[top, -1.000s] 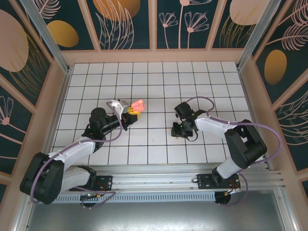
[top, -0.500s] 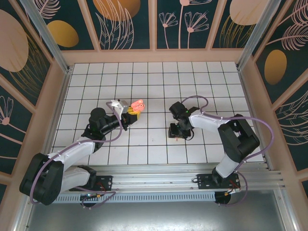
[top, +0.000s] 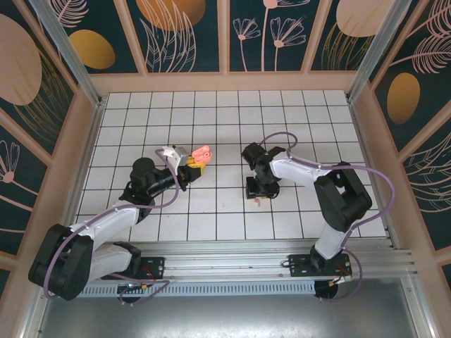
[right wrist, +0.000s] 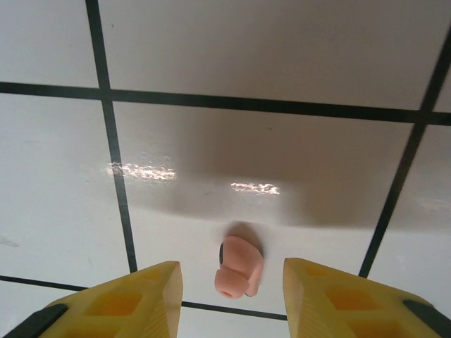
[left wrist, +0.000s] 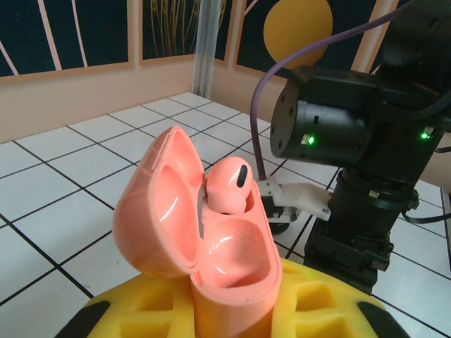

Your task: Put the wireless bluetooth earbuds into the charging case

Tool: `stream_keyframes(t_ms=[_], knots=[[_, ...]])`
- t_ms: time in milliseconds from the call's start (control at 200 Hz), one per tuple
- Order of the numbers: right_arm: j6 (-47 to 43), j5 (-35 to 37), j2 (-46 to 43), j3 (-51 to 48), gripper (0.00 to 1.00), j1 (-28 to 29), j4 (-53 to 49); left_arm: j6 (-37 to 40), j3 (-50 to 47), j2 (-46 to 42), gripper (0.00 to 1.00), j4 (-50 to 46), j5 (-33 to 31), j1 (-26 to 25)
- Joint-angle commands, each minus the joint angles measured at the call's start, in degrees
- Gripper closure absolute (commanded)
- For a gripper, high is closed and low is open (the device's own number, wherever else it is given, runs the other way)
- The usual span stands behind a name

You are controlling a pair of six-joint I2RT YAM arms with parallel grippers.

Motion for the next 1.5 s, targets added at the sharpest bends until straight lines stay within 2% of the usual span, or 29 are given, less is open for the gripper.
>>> stream_keyframes(t_ms=[0,500,686,991,1256,1441,1491], knots=[[-1.29,1.16,2.46,2.57,0.59,1.00,-3.47,1.17,0.71,-1.11,0.91,-0.83,0.00,0.17],[-1.87,2.22,6.22,4.30,0.67,1.49,-5.44,1.42,0.74,-0.93,0.91,-1.28,-0.03,0.17],[-2.14,2.65,7.49,4.74,0.74,1.62,-5.43,1.36,1.01,-0.67,0.91,-1.36,0.10,0.19],[-2.03,4.46,5.53,5.00,0.79,1.96,-3.81,1.38,1.03,-0.17,0.91,-1.03,0.16,0.19],[-3.12,7.05,-6.26,4.94,0.79,3.06,9.72,-1.42,0.18,1.88,0.91,4.67,1.49,0.22],[-11.82,7.57,-15.98,2.15,0.80,5.86,27.94,-4.56,0.47,5.13,0.92,9.86,3.41,0.18],[-14.42,5.37,-18.20,1.01,0.80,6.37,32.98,-5.10,0.62,5.78,0.92,10.74,3.92,0.18]])
